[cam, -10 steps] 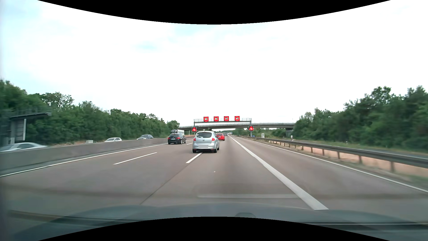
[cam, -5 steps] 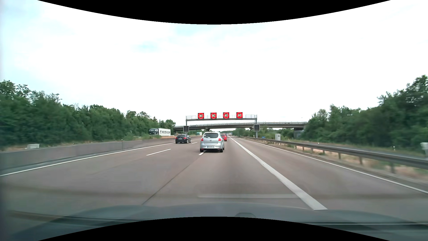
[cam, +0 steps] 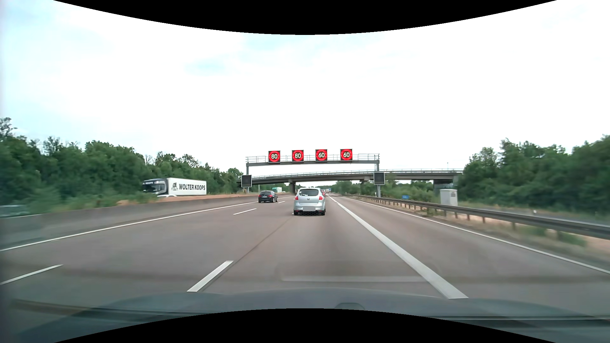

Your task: Follow the waypoints while adhering to traffic rules and regulations

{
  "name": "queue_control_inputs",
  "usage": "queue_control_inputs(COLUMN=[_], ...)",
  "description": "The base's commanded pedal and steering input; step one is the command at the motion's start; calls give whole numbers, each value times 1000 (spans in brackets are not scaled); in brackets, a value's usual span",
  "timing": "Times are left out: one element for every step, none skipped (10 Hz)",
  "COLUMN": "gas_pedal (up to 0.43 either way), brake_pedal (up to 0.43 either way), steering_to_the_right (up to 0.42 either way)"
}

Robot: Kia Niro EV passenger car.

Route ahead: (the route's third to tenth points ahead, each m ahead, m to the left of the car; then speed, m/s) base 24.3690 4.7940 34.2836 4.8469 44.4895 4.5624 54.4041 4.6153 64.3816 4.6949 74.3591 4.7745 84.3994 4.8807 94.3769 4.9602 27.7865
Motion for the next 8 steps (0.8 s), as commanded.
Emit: queue_control_inputs(gas_pedal=[87,87,87,87,87,79,39,8], brake_pedal=[0,0,0,0,0,0,0,0], steering_to_the_right=[-3,-4,-4,-4,-4,-4,-4,-4])
